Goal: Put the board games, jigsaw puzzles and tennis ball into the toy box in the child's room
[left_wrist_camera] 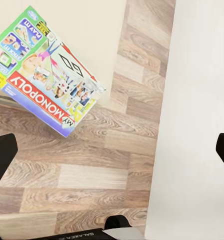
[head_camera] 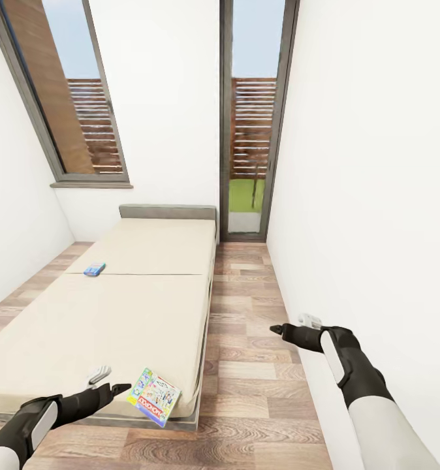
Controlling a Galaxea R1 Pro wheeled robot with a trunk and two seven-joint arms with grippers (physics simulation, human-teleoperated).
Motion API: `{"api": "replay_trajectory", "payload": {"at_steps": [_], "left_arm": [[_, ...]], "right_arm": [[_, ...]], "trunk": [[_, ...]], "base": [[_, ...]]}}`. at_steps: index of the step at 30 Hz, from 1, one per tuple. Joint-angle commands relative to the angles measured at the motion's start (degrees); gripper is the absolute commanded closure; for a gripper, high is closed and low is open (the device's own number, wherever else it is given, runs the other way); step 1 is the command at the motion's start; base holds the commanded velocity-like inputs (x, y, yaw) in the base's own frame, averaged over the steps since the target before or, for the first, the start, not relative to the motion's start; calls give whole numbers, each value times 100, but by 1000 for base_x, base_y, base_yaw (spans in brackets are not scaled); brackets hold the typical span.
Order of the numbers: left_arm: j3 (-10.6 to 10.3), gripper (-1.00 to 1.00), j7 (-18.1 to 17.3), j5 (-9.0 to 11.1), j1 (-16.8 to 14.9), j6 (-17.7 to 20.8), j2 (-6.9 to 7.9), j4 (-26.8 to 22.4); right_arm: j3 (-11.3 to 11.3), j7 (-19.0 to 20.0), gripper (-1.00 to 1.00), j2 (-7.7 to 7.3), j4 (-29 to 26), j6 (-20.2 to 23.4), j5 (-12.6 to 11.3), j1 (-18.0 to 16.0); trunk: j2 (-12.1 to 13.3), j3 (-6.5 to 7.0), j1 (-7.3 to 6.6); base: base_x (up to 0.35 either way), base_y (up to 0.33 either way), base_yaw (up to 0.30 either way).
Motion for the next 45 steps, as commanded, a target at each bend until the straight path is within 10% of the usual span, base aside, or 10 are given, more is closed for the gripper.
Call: {"api": "replay_trajectory", "payload": {"at_steps": [1,17,30,45], "left_arm": [[19,-100,-18,25,-5,44,0,0],[21,-100,-39,35,-5,37,10,0],[27,-100,-38,33,-5,36,2,4],[20,-100,-42,30,-5,36,2,1]], "right_arm": [[-10,3,-100,14,-8,34,-26,-5],[-9,-9,-100,40,-83,49,-21,-6],[11,9,-100,122,-2250,920,-33,637],[8,3,-100,206,-2399,970,-30,705]], "trunk": [[-51,-29,25],[-693,-316,376],[-1214,-550,662],[-1816,-819,991]], "base": [[0,0,0],[0,0,0],[0,0,0],[0,0,0]]}}
